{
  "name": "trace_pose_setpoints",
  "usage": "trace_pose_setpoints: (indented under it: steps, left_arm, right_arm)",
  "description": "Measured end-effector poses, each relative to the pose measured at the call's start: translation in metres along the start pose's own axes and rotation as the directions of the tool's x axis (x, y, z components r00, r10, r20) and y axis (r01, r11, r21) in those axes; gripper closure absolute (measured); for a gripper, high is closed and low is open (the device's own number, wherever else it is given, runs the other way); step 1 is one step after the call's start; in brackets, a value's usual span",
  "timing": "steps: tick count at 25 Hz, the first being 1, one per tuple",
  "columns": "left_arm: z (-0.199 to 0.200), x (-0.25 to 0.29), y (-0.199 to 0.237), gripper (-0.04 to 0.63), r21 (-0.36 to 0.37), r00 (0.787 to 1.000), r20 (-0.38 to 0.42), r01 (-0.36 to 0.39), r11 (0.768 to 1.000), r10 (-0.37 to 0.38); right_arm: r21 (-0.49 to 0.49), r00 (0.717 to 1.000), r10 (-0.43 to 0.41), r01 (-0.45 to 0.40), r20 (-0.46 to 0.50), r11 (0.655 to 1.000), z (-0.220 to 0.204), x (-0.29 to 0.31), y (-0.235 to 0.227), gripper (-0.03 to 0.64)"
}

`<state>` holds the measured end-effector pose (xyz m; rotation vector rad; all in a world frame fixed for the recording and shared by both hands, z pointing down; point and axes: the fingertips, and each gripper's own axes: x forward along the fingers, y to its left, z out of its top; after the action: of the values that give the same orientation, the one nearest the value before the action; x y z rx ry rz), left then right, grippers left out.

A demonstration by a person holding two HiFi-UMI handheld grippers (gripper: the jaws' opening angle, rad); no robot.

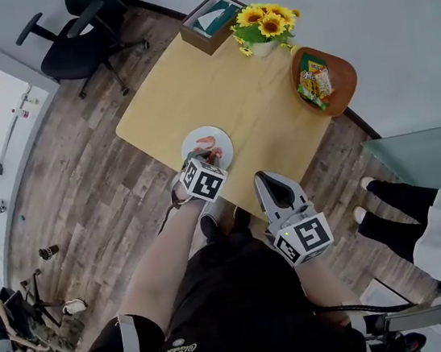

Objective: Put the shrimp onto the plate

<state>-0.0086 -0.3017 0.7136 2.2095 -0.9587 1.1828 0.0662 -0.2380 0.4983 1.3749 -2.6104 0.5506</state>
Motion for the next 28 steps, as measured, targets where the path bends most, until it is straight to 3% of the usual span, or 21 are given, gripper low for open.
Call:
trace_pose_setpoints:
  steps: [14, 28]
  left_arm:
    - [-0.008, 0.017, 0.000, 0.535, 0.046, 0.997, -0.076, 0.000, 0.999, 0.003]
    - [-0.010, 0.017, 0.001, 0.525, 0.050, 0.997, -0.072, -0.002, 0.999, 0.006]
  right_arm:
    - [0.006, 1.000, 0.003, -0.003, -0.006, 1.000, -0.005, -0.004, 0.001, 0.614]
    - [0.003, 1.000, 0.005, -0.005, -0.010, 1.000, -0.007, -0.006, 0.000, 0.613]
